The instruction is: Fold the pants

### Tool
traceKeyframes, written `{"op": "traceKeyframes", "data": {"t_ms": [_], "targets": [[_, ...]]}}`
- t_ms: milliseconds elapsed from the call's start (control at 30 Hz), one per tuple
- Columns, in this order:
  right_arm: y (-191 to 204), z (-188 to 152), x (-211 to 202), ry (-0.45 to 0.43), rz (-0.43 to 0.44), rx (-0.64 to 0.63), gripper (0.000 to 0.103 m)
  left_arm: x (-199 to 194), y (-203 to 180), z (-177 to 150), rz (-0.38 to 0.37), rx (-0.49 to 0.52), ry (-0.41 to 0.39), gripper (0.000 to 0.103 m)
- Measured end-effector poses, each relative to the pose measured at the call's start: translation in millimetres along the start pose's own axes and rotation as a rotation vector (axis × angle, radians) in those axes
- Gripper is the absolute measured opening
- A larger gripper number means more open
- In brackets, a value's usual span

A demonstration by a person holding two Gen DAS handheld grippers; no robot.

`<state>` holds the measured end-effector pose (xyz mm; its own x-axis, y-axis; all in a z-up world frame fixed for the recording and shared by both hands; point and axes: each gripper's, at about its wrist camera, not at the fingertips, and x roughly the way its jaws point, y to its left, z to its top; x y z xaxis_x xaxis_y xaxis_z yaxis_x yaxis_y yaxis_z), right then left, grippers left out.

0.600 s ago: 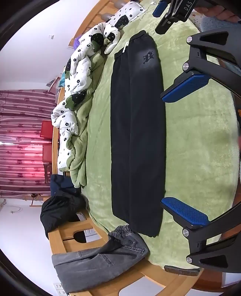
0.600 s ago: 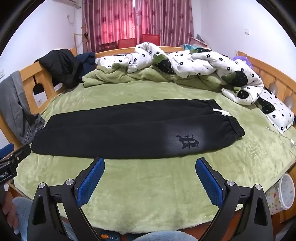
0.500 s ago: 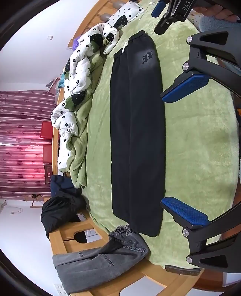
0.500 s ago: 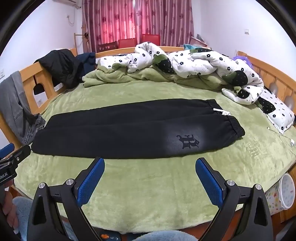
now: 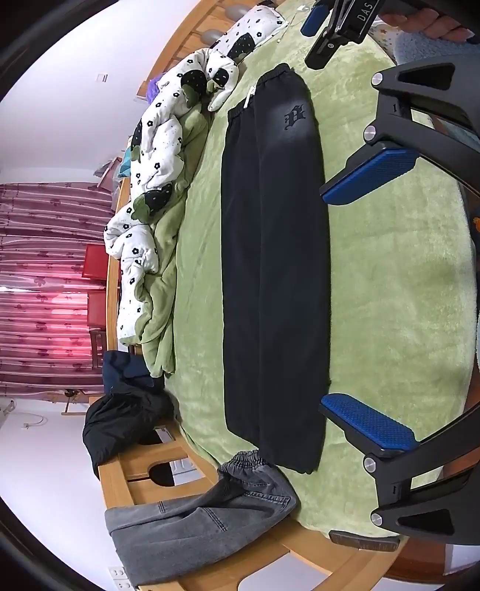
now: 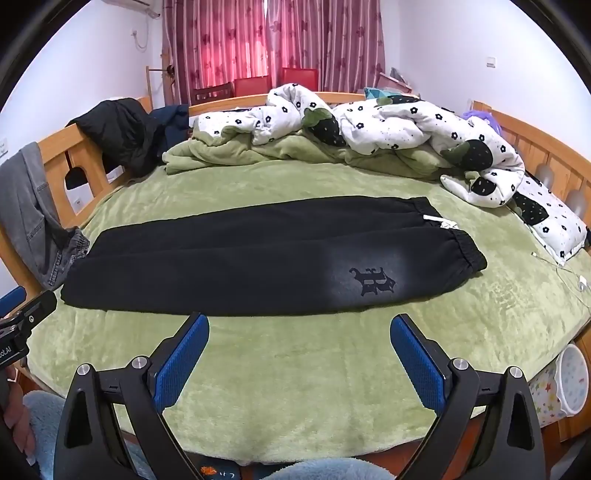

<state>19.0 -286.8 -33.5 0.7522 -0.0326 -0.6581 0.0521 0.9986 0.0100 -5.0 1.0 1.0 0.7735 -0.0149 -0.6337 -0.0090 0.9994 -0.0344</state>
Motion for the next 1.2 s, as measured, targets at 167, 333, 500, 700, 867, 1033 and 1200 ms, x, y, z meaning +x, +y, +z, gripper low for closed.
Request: {"op": "traceKeyframes", "data": {"t_ms": [167, 333, 500, 700, 867, 1033, 1200], "targets": [[-2.6, 0.1, 0.7, 0.004, 0.005, 0.015, 0.097, -0.6, -1.3, 0.1, 0.000, 0.002, -0.002, 0.103], [-2.8, -0.2, 1.3, 0.003, 0.004, 0.010, 0.097, -1.3, -1.1, -0.7, -0.002, 0.003, -0.004, 0.103], [-3.4, -0.6, 2.0, 0.004, 0.004, 0.007, 0.097, -1.9, -1.8, -0.4, 0.000, 0.003, -0.004, 0.103], [-1.5, -0.3, 1.3, 0.004, 0.003, 0.006, 0.097, -1.9, -1.9, -0.7, -0.001, 0.001, -0.006, 0.103], [0.4, -0.6, 2.3, 0.009, 0.009, 0.006, 0.097, -2.2, -2.9, -1.0, 0.000, 0.004, -0.005, 0.103], [1.6, -1.1, 3.5, 0.010, 0.010, 0.006, 0.097, -1.9, -1.2, -0.5, -0.003, 0.001, -0.005, 0.103], [1.0, -1.2, 3.4, 0.010, 0.011, 0.005, 0.097, -2.2, -1.8, -0.6, -0.001, 0.002, -0.005, 0.103]]}}
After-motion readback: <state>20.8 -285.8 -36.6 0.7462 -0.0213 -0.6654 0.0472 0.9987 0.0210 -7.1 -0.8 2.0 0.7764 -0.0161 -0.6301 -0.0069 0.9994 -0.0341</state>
